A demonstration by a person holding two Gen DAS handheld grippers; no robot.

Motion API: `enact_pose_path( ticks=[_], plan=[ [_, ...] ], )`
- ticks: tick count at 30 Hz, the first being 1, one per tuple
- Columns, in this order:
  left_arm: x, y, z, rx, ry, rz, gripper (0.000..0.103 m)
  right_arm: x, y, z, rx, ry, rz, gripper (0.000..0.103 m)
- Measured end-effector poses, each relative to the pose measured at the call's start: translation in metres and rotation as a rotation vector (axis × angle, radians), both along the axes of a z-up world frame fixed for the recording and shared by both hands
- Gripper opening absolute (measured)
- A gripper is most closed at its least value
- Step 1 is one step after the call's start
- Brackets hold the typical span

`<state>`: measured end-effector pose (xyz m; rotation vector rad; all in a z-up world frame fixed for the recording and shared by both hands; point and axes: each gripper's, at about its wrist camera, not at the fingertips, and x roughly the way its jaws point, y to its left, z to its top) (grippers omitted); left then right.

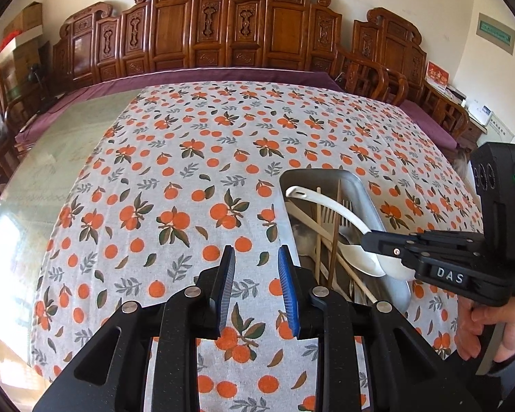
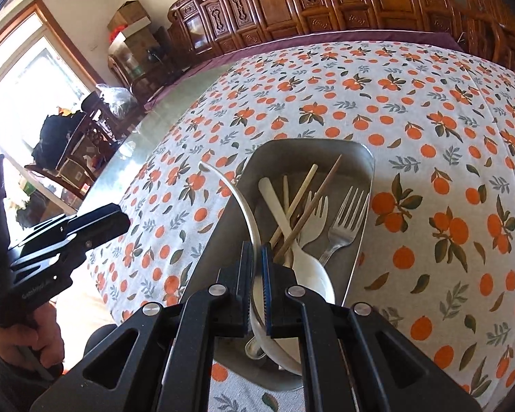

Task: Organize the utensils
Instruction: 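Lower the white plastic spoon into the tray and open the right tool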

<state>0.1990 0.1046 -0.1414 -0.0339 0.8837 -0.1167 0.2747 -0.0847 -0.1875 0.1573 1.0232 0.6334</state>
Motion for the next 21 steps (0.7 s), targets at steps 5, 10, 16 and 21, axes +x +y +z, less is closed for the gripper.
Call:
enact_pose_path(
  ticks=[5,10,16,21],
  plan=[
    [0.001,-0.002,0.001,0.000,-0.004,-0.004,0.028,0.012,-0.001,-0.001,0.001,-0.002,-0.016,0.008],
    [0.001,-0.004,0.002,0.004,-0.007,-0.008,0.028,0.026,-0.005,-0.006,0.034,0.022,-0.051,0.009],
    [0.002,-0.005,0.002,0.006,-0.006,-0.008,0.028,0.035,-0.002,-0.008,0.045,0.029,-0.070,0.009],
    [0.004,-0.004,-0.001,0.004,0.001,-0.006,0.028,0.045,-0.001,-0.016,0.062,0.059,-0.089,0.015]
  ],
)
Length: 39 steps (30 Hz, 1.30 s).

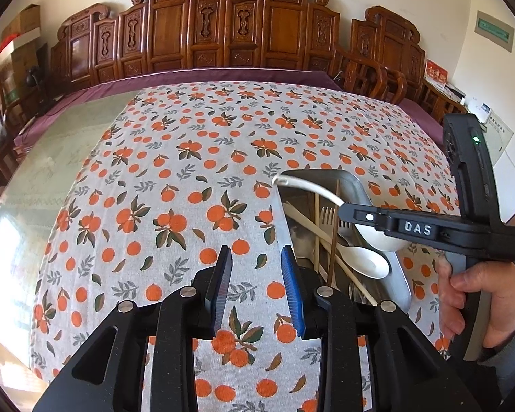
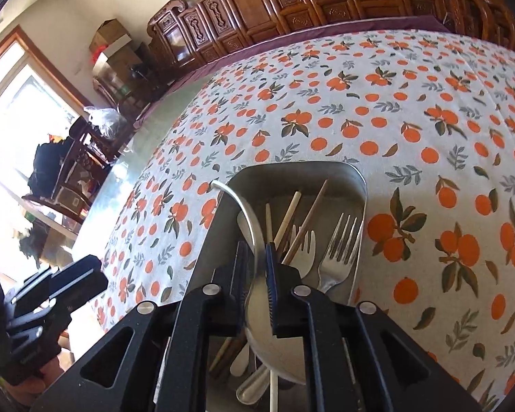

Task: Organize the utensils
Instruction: 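Lower the white plastic spoon into the tray and open the right tool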

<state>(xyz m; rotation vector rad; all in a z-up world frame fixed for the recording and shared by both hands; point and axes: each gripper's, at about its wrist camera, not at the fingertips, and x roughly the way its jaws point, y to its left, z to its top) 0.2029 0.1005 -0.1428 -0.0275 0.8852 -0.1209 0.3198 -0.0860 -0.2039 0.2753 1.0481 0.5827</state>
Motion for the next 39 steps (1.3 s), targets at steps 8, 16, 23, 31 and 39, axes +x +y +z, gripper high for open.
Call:
enact_pose_path(
  ticks=[8,16,23,31,39],
  plan=[
    [0.000,0.000,-0.001,0.002,0.001,-0.003,0.028,-0.001,0.001,-0.012,-0.045,0.021,-0.021,0.003],
    [0.000,0.001,-0.001,-0.001,-0.001,-0.003,0.028,-0.016,0.011,-0.002,-0.089,-0.040,0.051,0.001],
    [-0.002,-0.002,-0.001,-0.002,-0.001,-0.004,0.028,-0.038,0.015,0.010,-0.189,-0.143,0.102,0.001],
    [-0.007,-0.007,-0.003,0.000,-0.007,0.008,0.053,-0.053,0.003,0.014,-0.225,-0.188,0.074,0.004],
    [-0.015,-0.012,0.001,0.004,-0.028,0.031,0.088,-0.070,-0.018,0.027,-0.259,-0.240,0.015,0.035]
  ],
)
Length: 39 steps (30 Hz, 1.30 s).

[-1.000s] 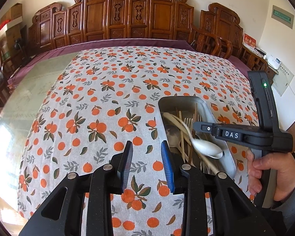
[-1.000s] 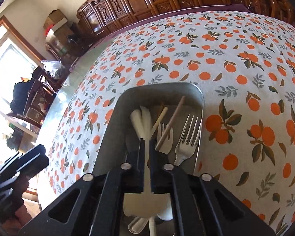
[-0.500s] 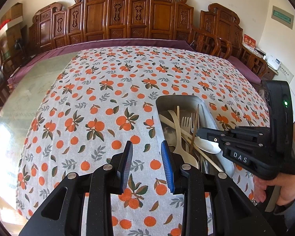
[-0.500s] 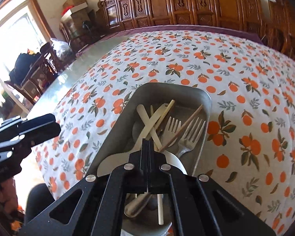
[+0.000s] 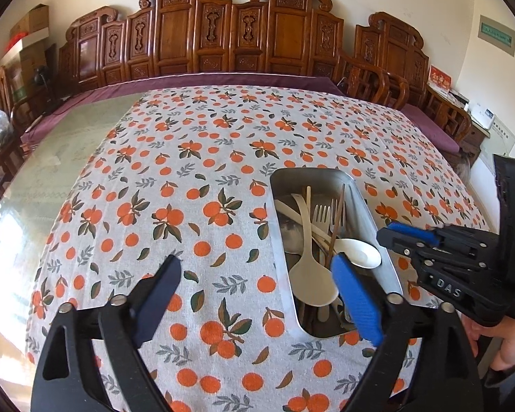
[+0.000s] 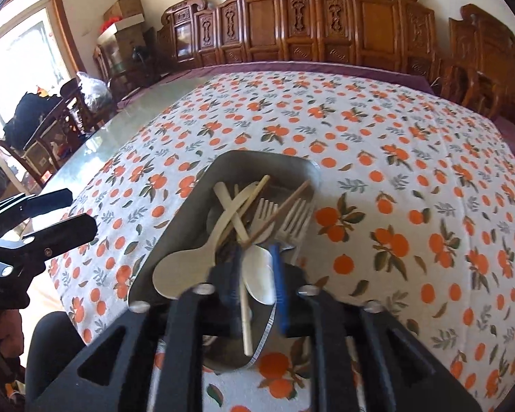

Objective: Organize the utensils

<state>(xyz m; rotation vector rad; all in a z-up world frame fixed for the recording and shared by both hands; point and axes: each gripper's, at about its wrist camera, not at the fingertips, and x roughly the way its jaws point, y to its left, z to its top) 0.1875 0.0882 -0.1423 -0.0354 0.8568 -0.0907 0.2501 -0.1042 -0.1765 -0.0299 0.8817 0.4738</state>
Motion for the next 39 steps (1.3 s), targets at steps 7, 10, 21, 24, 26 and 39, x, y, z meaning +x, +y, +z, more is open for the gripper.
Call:
enact_pose_path(
  ticks=[7,10,21,24,26,39],
  plan=[
    [-0.007,-0.012,0.002,0.003,0.008,-0.011,0.093,-0.021,-0.021,0.016,-0.026,-0.072,-0.064,0.081],
    [-0.013,-0.019,0.006,0.005,0.002,-0.018,0.093,-0.033,-0.031,0.024,-0.032,-0.095,-0.087,0.094],
    [-0.039,-0.041,0.022,0.014,-0.008,-0.026,0.093,-0.078,-0.061,0.049,-0.029,-0.142,-0.137,0.100],
    [-0.046,-0.048,0.024,0.020,-0.008,-0.028,0.093,-0.091,-0.069,0.056,-0.030,-0.161,-0.151,0.100],
    [-0.052,-0.053,0.027,0.023,-0.015,-0.039,0.093,-0.099,-0.074,0.060,-0.028,-0.167,-0.163,0.100],
    [-0.095,-0.080,0.053,0.036,-0.068,-0.057,0.094,-0.146,-0.094,0.087,-0.037,-0.231,-0.228,0.101]
  ],
)
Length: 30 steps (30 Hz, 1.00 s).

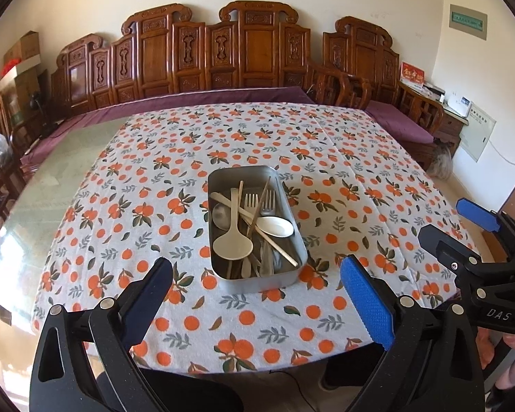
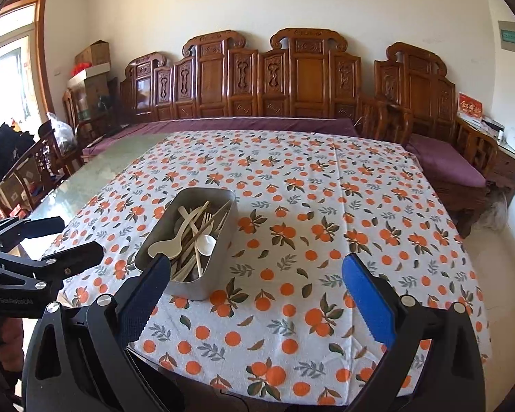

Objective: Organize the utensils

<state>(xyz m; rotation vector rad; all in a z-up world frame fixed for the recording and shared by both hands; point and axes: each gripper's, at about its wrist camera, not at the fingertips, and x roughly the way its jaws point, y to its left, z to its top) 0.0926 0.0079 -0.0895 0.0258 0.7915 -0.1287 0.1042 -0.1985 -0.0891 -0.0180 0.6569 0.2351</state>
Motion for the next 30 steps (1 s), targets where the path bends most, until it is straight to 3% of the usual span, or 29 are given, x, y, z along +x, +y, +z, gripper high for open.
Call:
enact_pose_path(
  ticks=[21,30],
  plan=[
    [-0.062,-0.011,0.093,-0.001,-0.241,0.017,0.095,-0.064,-0.020,0.090,0.032,-0.209,-0.049,0.100],
    [-0.080,-0.015,0.120,-0.015,-0.320,0.016,0.095,-0.083,-0.024,0.119,0.043,-0.288,-0.053,0.100]
  ],
)
